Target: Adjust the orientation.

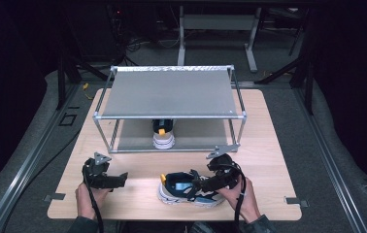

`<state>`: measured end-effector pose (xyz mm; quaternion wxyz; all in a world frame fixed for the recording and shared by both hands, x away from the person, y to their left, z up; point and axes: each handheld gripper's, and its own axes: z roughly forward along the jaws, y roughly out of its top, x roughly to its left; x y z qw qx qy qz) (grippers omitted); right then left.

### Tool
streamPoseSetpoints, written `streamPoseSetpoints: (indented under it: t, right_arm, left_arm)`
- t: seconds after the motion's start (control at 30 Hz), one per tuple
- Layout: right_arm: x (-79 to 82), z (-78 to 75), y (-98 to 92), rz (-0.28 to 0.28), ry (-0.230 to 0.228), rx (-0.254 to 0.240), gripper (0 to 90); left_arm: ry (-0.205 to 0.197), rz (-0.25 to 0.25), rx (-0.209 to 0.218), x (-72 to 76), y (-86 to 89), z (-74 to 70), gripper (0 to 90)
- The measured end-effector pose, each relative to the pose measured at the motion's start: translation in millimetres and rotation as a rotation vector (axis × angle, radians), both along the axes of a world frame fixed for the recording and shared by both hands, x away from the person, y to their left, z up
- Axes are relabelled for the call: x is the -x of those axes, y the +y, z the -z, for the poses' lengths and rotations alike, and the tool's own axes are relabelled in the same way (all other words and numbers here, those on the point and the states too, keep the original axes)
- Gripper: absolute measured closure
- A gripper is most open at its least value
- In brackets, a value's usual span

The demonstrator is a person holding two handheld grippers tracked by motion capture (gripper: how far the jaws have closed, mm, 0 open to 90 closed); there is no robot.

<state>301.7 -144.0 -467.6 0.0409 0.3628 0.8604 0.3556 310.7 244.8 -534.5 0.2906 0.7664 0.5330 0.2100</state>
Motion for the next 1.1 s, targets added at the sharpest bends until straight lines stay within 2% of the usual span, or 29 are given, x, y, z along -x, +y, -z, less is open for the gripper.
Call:
streamPoseSetpoints:
  t: [0.07, 0.23, 0.37, 0.4, 0.43, 0.57, 0.67, 0.87, 1.0, 1.1]
  right_arm:
    - [-3.8, 0.0, 7.1, -0.006, 0.017, 0.014, 22.0]
    - [-15.3, 3.6, 21.1, -0.022, 0.102, 0.051, 29.9]
    - [-22.9, 5.0, 27.1, -0.023, 0.141, 0.082, 39.5]
    - [-24.3, 6.2, 28.3, -0.029, 0.161, 0.069, 41.4]
    - [-24.8, 5.8, 29.8, -0.021, 0.169, 0.105, 45.6]
    - [-28.5, 7.5, 32.0, -0.022, 0.212, 0.118, 49.6]
    - [-28.5, 6.2, 34.6, -0.02, 0.209, 0.138, 52.3]
    - [-30.8, 5.0, 32.0, -0.053, 0.188, 0.139, 61.2]
    - [-30.0, 3.4, 30.0, -0.071, 0.172, 0.145, 63.2]
    - [-30.9, 2.3, 28.6, -0.106, 0.171, 0.137, 64.3]
  left_arm:
    - [0.004, 0.004, -0.001, 0.2, -0.1, -1.0, 0.0]
    - [0.017, 0.011, 0.0, -0.2, -2.0, 1.6, 0.1]
    - [0.022, 0.014, 0.004, -0.1, -3.1, 2.3, 0.1]
    - [0.022, 0.016, 0.004, -0.2, -3.6, 2.2, 0.1]
    - [0.021, 0.016, 0.006, -0.6, -4.2, 2.0, 0.1]
    - [0.023, 0.027, 0.002, -3.5, -6.5, -0.1, 0.1]
    - [0.024, 0.037, -0.004, -4.4, -7.6, -0.6, 0.1]
    - [0.02, 0.041, 0.003, -4.3, -7.6, -1.7, 0.1]
    - [0.015, 0.041, 0.007, -3.6, -7.4, -2.3, 0.0]
    - [0.013, 0.037, 0.011, -2.5, -7.1, -2.7, 0.0]
